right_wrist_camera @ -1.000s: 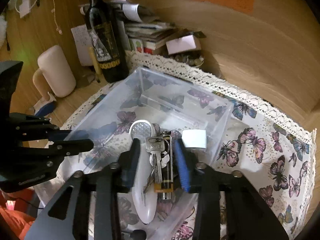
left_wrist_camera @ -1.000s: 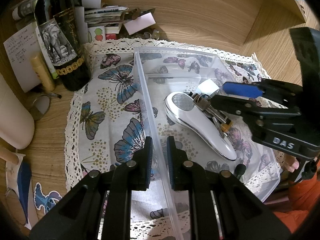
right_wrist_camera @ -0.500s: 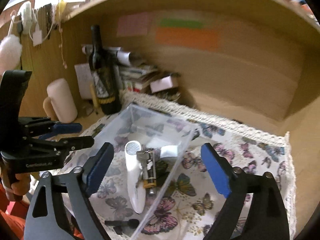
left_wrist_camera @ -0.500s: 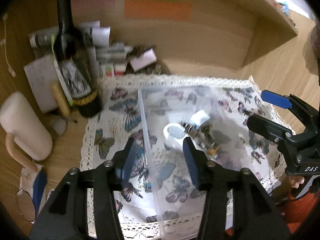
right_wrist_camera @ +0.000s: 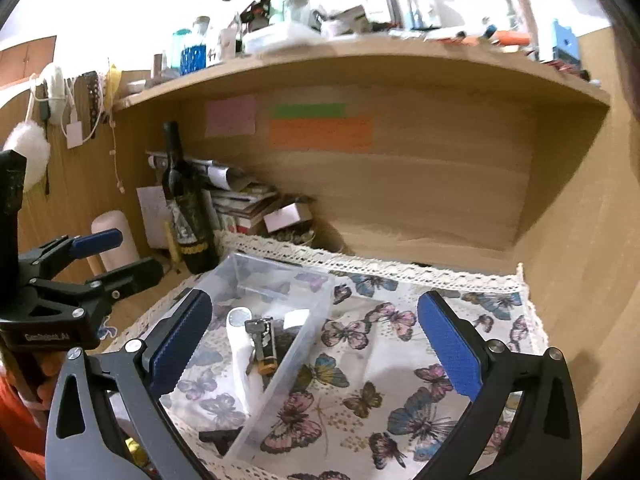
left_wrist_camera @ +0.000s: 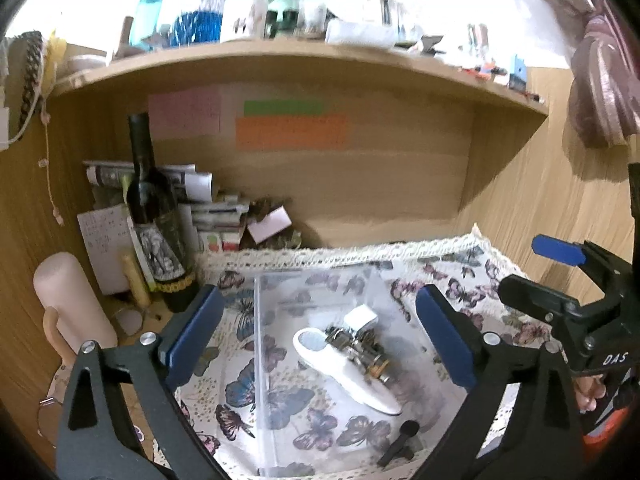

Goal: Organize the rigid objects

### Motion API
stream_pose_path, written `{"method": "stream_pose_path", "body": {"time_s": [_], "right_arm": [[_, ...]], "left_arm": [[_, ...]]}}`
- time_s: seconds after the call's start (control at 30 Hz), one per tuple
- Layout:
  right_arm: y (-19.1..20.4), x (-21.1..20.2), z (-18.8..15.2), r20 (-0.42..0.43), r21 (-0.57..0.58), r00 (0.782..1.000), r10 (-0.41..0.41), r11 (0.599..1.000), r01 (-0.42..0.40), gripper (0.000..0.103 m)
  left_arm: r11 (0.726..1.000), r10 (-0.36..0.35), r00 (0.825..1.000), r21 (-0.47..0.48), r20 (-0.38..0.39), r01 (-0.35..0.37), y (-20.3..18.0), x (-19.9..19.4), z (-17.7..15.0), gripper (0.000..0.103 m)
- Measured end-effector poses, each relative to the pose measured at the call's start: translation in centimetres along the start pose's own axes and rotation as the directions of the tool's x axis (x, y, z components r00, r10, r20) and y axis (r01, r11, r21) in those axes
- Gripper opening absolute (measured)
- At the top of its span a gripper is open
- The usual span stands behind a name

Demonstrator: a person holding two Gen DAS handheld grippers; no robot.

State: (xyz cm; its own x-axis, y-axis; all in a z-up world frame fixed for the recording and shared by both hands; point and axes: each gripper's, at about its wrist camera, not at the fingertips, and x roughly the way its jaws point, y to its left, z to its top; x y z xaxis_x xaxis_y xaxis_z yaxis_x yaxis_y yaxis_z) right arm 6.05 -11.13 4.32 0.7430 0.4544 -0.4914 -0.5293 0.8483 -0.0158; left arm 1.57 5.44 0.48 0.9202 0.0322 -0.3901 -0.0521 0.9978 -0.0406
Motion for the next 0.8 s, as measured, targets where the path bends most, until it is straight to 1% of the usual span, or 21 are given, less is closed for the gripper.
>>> {"method": "stream_pose_path", "body": {"time_s": [0.27, 0.47, 0.8], "right_arm": [[-0.2, -2.1, -0.2, 0.061, 0.004, 0.998, -0.011, 1.0, 0.011, 0.103], [-0.4, -2.5, -0.1, 0.076, 0.01, 0.997, -0.01, 1.0, 0.01, 0.103], [-0.2, -2.4, -0.2, 0.076, 0.008, 0.997, -0.017, 1.0, 0.016, 0.103]], "left_arm": [[1.0, -0.001, 0.998, -0.01, 0.069, 0.001, -1.0, -1.6, 0.0, 0.101], [1.0, 0.005, 0.994, -0.001, 0.108, -0.005, -1.4, -2.4, -0.1, 0.102], [1.0, -0.011, 0.994, 0.007, 0.108, 0.01, -1.7, -2.4, -0.2, 0.102]]}}
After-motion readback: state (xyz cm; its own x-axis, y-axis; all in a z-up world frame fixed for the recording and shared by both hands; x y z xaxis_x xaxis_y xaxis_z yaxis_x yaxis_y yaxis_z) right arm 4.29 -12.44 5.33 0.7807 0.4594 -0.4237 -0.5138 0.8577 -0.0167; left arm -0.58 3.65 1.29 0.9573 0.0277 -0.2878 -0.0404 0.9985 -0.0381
